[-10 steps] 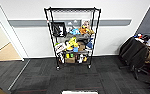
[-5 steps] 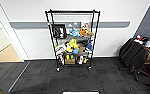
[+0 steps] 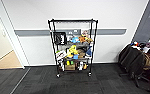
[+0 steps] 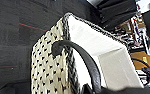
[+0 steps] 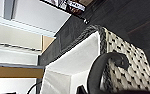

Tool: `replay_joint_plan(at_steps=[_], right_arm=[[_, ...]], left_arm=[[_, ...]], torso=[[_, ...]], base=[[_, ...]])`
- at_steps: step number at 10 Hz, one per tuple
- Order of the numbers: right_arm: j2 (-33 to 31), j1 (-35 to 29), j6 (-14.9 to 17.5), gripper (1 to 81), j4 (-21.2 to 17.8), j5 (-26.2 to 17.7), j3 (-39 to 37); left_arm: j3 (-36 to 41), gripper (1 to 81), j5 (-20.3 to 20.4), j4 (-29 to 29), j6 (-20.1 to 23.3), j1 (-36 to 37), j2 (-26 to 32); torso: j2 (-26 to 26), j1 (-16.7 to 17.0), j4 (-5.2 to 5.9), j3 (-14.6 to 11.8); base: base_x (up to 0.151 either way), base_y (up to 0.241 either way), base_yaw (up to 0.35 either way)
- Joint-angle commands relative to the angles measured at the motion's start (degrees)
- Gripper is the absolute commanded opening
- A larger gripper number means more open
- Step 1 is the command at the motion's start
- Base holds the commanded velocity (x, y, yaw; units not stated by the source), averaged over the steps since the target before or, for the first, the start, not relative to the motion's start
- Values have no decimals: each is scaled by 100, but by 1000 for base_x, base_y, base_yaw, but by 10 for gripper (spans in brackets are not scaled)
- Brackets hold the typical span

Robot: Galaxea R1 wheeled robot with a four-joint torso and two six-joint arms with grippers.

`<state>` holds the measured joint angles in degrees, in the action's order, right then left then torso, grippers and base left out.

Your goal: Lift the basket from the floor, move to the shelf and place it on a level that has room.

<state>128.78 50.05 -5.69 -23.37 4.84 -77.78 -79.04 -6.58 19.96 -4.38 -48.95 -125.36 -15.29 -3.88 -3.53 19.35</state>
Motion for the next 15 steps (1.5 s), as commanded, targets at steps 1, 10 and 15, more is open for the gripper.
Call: replay_joint_plan(at_steps=[1, 10, 15], right_arm=[[-192, -597, 16, 10, -54, -132, 282], [-166, -491, 24, 10, -54, -53, 413], [-122, -456, 16, 10, -54, -53, 440]], left_arm=[[310, 10, -265, 26, 25, 584, 317], [319, 10, -247, -18, 42, 591, 247], [328, 10, -265, -176, 51, 583, 264]], torso=[[0, 0, 0, 2], [802, 302, 0, 5], [850, 311, 0, -785]], base=[[0, 0, 0], [0, 0, 0], [0, 0, 0]])
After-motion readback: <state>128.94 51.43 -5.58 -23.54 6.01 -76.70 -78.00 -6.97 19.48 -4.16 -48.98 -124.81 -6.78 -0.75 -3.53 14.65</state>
